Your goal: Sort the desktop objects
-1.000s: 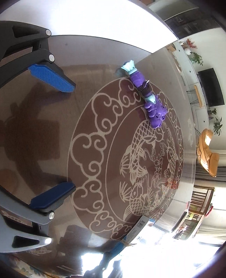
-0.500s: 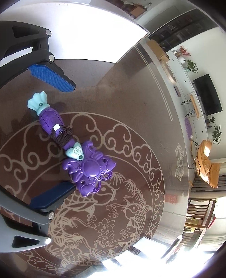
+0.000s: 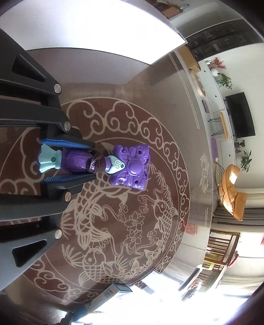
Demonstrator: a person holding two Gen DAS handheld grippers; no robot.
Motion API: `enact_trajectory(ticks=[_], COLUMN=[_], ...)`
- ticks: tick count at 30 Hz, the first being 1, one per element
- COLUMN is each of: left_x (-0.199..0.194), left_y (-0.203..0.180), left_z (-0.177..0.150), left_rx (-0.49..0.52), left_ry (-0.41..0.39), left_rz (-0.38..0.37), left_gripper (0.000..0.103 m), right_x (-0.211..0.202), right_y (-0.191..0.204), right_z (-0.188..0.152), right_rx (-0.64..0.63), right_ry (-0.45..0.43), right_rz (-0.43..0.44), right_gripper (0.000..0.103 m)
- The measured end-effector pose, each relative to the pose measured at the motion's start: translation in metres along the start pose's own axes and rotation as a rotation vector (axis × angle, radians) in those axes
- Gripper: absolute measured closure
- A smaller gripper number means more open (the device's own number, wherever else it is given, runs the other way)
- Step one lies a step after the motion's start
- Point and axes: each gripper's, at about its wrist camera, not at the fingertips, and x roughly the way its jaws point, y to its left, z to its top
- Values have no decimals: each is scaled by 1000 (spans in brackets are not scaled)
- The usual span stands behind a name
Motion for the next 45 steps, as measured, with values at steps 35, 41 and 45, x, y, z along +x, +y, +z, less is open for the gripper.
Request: enact_trajectory(ticks=[35, 41, 45], left_x=[-55, -55, -55], left_y=[-69, -69, -69], left_z=[-111, -111, -111], left_rx=[-187, -187, -187], left_ry=[-17, -17, -17], left_rz=[56, 56, 56], left_gripper=[0, 0, 0], right_x=[5, 5, 5], right_y=[-12, -12, -12], right_z=[3, 3, 3], right_rx=[48, 47, 47], right_ry=[41, 41, 41], right_rz=[-34, -34, -34], right_gripper=[7, 7, 7])
